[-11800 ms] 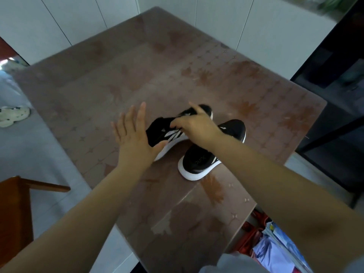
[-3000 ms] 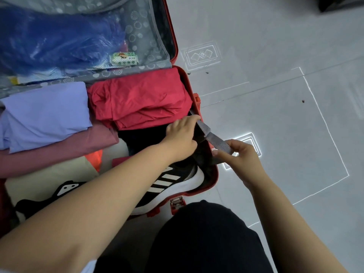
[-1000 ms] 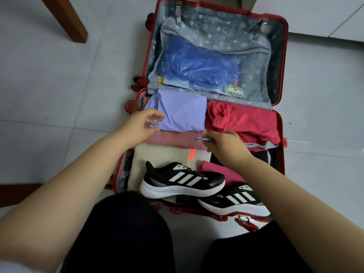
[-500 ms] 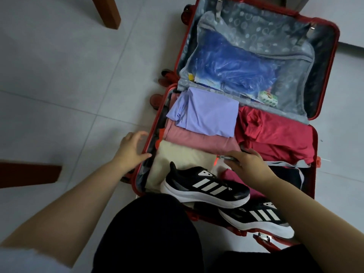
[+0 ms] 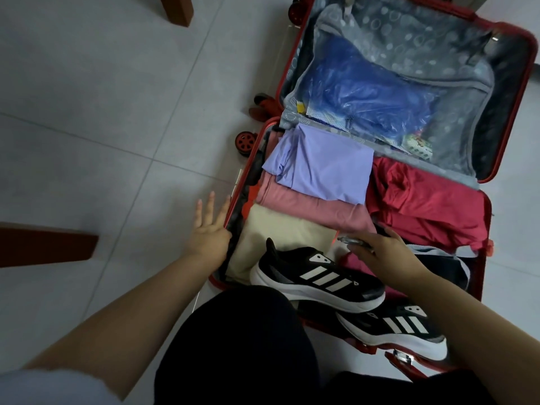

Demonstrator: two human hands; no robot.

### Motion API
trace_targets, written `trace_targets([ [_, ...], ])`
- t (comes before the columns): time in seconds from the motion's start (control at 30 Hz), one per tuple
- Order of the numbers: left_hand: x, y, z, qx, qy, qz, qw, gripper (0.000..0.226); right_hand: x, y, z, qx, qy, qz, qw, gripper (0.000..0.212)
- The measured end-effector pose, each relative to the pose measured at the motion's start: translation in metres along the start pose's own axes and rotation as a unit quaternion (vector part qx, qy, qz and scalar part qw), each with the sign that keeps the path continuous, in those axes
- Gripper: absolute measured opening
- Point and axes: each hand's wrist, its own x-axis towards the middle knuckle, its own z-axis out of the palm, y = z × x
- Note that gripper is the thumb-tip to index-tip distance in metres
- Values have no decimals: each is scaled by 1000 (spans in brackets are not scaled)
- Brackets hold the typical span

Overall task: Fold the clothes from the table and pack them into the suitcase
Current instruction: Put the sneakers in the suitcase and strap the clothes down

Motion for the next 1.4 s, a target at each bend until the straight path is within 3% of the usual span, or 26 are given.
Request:
trace_targets([
  [0.07, -2, 0, 4, -13, 35, 0, 999, 3, 2, -3, -5, 19, 12, 5, 1000, 23],
  [0.17, -11, 1, 11, -94, 83, -17, 992, 24, 5, -4, -14, 42, 0, 13, 999, 47],
  [0.23, -14, 7, 15, -193, 115, -33, 974, 19, 5, -5, -18, 45, 3, 26, 999, 35],
  [0.3, -12, 10, 15, -298, 107, -72, 946, 18, 4, -4, -20, 48, 3, 35, 998, 23],
  [0.4, -4, 6, 1, -450, 86, -131, 879, 6, 1, -4, -21, 58, -2, 29, 998, 21],
  [0.47, -4, 1, -10, -529, 73, -127, 836, 15, 0, -4, -19, 59, 4, 12, 998, 19],
  [0.6, -22, -3, -19, -555, 89, -105, 820, 23, -4, -6, -18, 54, -5, 12, 998, 18],
  [0.73, -47, 0, -26, -684, 68, -98, 720, 21, -4, -7, -22, 74, -19, 23, 997, 40],
  [0.83, -48, -11, -43, -716, 90, -120, 682, 23, -3, -7, -23, 71, -21, 24, 997, 36],
  [0.93, -33, -23, -68, -705, 13, -125, 698, 7, -5, -10, -24, 61, -17, 15, 998, 22],
  [1.0, -19, -25, -83, -656, -52, -116, 744, 16, -4, -13, -26, 49, -14, 7, 999, 16],
  [1.07, -9, -19, -97, -632, -52, -89, 768, 9, -5, -14, -28, 40, -13, 12, 999, 19],
  [1.13, -3, -8, -107, -664, -9, -45, 746, 11, -4, -14, -30, 49, -2, 17, 999, 23],
  [1.2, 2, 2, -110, -727, 21, -24, 686, 18, -4, -17, -35, 66, 13, 28, 997, 28],
  [1.27, 3, 14, -110, -753, 13, -21, 658, 19, -3, -20, -40, 81, 12, 45, 996, 31],
  [1.33, 3, 29, -110, -723, 5, -25, 690, 22, -4, -19, -41, 98, 9, 43, 994, 30],
  [1.4, 6, 40, -112, -679, 19, -34, 733, 50, -5, -20, -44, 114, 15, 42, 993, 32],
])
